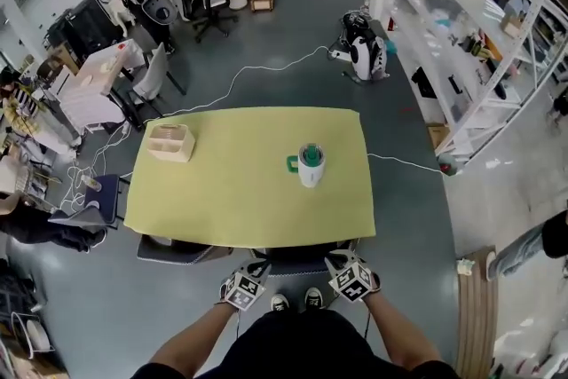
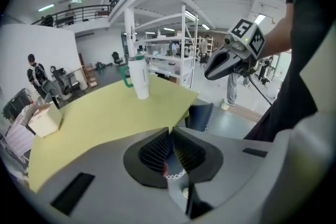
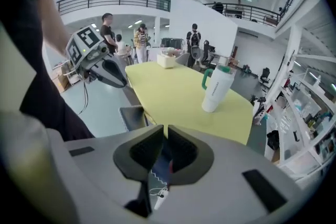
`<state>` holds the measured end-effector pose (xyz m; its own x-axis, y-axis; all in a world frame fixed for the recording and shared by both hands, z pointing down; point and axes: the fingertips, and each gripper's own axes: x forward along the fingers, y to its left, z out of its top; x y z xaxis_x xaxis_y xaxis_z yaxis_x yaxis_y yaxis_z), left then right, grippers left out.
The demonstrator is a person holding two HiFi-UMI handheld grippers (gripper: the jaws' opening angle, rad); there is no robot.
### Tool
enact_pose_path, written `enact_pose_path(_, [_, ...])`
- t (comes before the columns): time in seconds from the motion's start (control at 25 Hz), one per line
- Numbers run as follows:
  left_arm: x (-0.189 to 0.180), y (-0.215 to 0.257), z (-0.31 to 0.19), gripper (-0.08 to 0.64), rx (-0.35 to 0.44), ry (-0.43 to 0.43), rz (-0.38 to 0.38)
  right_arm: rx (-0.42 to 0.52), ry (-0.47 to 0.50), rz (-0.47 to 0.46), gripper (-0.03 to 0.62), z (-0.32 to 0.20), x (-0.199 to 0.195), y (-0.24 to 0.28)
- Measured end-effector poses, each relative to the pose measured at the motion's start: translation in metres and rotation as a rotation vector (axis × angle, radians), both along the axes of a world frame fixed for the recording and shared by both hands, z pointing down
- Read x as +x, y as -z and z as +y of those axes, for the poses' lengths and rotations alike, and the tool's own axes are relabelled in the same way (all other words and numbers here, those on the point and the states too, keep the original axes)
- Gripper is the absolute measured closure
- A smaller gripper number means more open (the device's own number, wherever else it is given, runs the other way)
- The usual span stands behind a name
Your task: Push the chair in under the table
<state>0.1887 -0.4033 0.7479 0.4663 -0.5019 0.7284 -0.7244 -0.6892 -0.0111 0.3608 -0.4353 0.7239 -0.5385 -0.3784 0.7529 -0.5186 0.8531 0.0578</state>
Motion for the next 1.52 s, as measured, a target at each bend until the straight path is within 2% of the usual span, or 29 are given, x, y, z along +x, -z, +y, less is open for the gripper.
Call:
enact_pose_path(0.2, [0.006,0.064,-0.026,0.551,0.124,0.062,0.112,0.083,-0.089,-0.132,0.574,-0.023,-0.015,0.053])
enact_pose_path(0.44, [0.003,0.117,-0.044,0.551,0.215,0.117,0.224,0.18,-0.13,-0.267,0.577,-0.039,-0.039,0.111])
enact_pose_path(0.64, [-0.006,0.153,-0.05,0.551,0.244,0.178,0.337,0.172,-0.173,-0.377,0.577,-0.048,-0.047,0.146])
enact_pose_path(0.88, [-0.021,0.191,-0.06,0.552,0.31,0.24,0.428,0.165,-0.216,-0.495,0.578,-0.058,-0.049,0.177])
enact_pose_path(1.0, [-0.023,0.218,-0.064,0.552,0.359,0.247,0.467,0.127,-0.24,-0.558,0.577,-0.062,-0.052,0.196])
enact_pose_path(1.16, [-0.02,0.253,-0.067,0.552,0.407,0.24,0.519,0.099,-0.256,-0.565,0.578,-0.064,-0.058,0.228])
enact_pose_path(1.4, [-0.024,0.305,-0.075,0.552,0.481,0.253,0.6,0.13,-0.247,-0.678,0.578,-0.066,-0.065,0.284])
enact_pose_path(1.52, [-0.023,0.333,-0.074,0.552,0.527,0.24,0.633,0.163,-0.235,-0.705,0.578,-0.065,-0.067,0.305])
